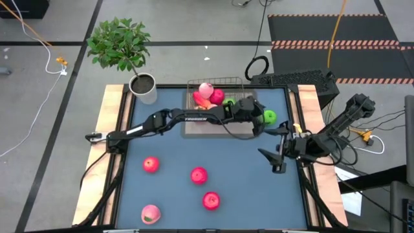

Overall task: Build produce basket
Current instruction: Put the red apple into the wire basket

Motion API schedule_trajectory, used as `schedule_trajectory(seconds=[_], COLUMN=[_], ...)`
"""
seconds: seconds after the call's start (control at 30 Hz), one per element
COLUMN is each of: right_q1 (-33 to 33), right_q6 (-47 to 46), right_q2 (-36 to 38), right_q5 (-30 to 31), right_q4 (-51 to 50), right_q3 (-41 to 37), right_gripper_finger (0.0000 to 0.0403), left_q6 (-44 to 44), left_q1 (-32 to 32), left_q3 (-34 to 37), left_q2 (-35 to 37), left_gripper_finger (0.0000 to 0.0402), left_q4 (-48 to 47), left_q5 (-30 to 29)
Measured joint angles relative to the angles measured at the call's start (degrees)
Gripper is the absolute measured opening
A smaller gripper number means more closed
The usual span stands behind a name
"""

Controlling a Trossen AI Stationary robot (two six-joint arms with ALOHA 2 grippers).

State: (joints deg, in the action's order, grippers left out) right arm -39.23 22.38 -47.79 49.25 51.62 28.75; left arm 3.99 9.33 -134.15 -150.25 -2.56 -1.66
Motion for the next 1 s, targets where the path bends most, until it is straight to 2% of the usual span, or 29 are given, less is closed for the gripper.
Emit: schedule_trajectory(seconds=[0.2, 0.33, 0.5, 0.73, 0.83, 1.0], right_q1=[0.9, 1.2, 1.1, 0.8, 0.8, 0.8], right_q6=[2.7, 2.7, 1.8, -1.4, -3.1, -5.0], right_q2=[0.0, 0.0, 0.0, 0.0, 0.0, 0.0], right_q5=[0.0, 0.0, 0.0, 0.1, 0.1, 0.0], right_q4=[0.0, 0.0, 0.0, -2.3, -2.8, -3.7], right_q3=[0.0, 0.0, 0.0, 0.0, 0.0, 0.0], right_gripper_finger=[0.0320, 0.0320, 0.0320, 0.0320, 0.0320, 0.0320], left_q6=[-1.1, -3.2, -12.0, -27.1, -32.6, -38.3], left_q1=[-4.2, -7.7, -13.2, -23.9, -27.2, -30.8], left_q3=[-0.2, -0.5, -0.5, -0.4, -0.4, -0.4], left_q2=[4.0, 9.3, 12.9, 13.3, 13.5, 13.5], left_gripper_finger=[0.0386, 0.0365, 0.0321, 0.0261, 0.0247, 0.0244], left_q4=[-13.8, -27.7, -47.2, -69.6, -76.4, -83.0], left_q5=[-14.1, -19.3, -19.9, -25.7, -25.4, -19.0])
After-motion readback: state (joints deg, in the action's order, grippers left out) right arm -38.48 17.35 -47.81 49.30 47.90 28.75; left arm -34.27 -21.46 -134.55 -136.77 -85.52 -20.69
